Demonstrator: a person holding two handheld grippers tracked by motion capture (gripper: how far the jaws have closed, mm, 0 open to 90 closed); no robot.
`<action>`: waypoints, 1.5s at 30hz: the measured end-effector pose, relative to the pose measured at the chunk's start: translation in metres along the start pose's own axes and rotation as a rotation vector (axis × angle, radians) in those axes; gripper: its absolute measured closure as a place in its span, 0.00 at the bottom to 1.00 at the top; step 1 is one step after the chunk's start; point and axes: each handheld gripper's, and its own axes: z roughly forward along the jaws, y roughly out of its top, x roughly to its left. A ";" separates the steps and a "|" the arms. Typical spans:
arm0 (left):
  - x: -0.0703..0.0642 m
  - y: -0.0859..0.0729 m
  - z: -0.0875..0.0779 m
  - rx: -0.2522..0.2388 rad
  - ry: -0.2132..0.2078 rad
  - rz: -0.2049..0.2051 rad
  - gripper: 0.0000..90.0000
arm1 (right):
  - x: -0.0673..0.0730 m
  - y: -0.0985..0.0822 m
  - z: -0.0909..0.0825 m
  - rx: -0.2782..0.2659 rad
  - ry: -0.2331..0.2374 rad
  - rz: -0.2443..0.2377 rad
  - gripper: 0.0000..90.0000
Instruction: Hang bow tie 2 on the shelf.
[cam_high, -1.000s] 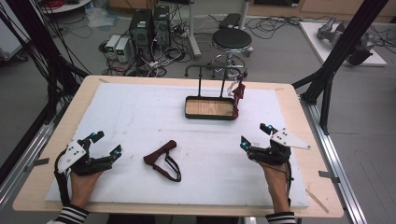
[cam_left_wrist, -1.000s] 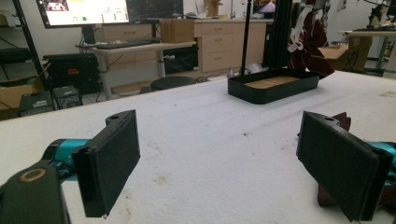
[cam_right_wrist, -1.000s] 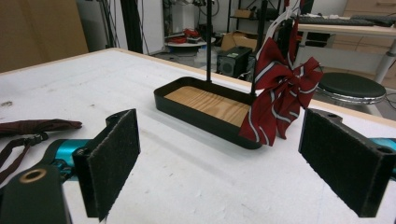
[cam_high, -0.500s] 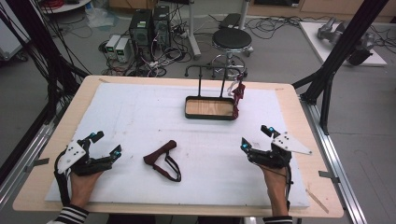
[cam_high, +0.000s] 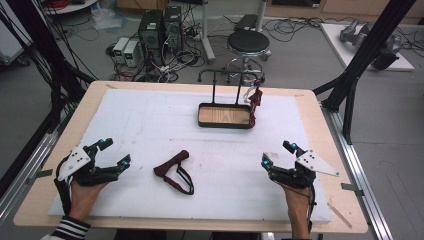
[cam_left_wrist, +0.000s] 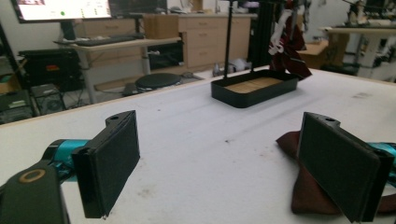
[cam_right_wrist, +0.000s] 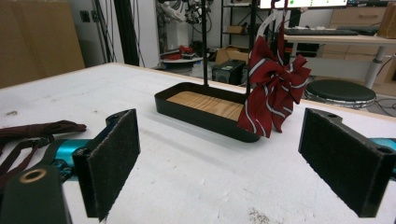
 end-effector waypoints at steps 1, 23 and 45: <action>-0.001 0.006 0.001 0.019 -0.012 0.013 0.15 | -0.001 -0.001 -0.001 -0.003 -0.001 0.004 0.13; -0.018 0.074 0.037 0.368 -0.210 0.069 0.14 | -0.002 -0.016 -0.001 -0.010 0.002 0.012 0.13; -0.035 0.067 0.081 0.589 -0.304 0.091 0.15 | -0.002 -0.025 0.003 0.006 0.006 0.027 0.13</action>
